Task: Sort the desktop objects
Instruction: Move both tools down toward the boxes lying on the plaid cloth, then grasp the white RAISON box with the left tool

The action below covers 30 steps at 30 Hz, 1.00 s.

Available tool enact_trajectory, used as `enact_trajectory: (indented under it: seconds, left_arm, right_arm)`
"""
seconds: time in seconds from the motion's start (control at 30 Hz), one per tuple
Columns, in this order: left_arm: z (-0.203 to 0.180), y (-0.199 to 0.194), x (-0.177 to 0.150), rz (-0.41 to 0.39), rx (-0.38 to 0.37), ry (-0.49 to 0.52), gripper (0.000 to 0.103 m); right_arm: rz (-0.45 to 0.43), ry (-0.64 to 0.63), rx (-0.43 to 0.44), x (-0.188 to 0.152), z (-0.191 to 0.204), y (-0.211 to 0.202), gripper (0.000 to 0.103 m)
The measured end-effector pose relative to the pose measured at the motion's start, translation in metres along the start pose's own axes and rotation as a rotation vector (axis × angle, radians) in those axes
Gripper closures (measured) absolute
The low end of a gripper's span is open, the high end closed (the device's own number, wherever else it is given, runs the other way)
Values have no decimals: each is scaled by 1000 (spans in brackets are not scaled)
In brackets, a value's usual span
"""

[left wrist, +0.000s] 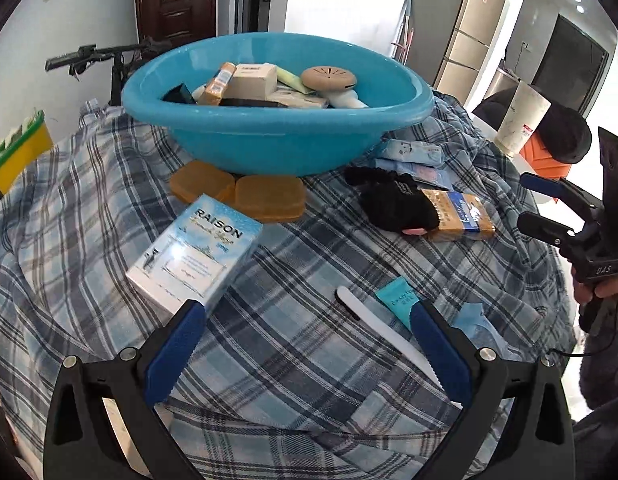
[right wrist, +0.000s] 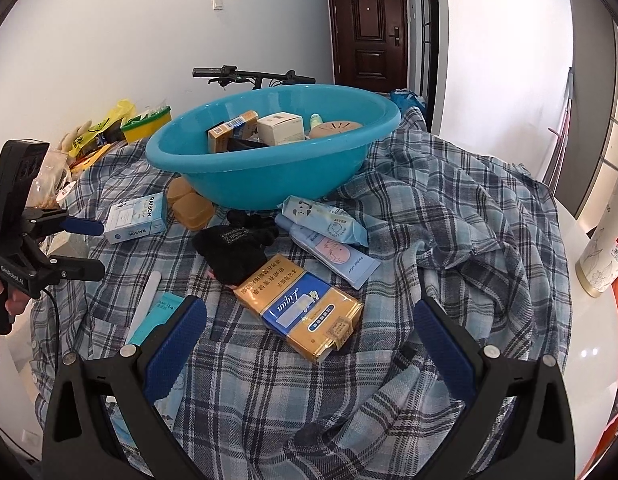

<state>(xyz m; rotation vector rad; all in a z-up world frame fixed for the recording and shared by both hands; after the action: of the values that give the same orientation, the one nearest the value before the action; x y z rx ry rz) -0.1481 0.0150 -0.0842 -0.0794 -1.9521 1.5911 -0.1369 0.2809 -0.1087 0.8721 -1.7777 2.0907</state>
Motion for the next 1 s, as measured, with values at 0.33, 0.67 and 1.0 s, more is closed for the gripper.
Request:
enact_trajectory:
  seconds: [0.33, 0.67, 1.0]
  left_arm:
    - [70, 34, 26, 71, 130, -64, 0]
    - [46, 38, 12, 88, 15, -68, 41]
    - [4, 43, 4, 111, 92, 15, 36]
  right_arm:
    - [25, -7, 4, -10, 0, 4, 0]
    - [39, 0, 4, -10, -1, 10, 0]
    - [42, -61, -14, -2, 9, 10, 0]
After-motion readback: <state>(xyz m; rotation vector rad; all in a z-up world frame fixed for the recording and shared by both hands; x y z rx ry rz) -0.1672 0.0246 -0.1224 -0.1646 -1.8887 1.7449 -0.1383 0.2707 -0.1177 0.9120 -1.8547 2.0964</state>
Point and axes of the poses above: each gripper's, at about its wrist camera, not at the fingertips, and y roughly the way its jaws point, z to its left, x to its top, the point moved 7 cm from there along y, roughly the way its jaws point, and after that the axes turned 10 degrees about z, right-handed, at the moved point
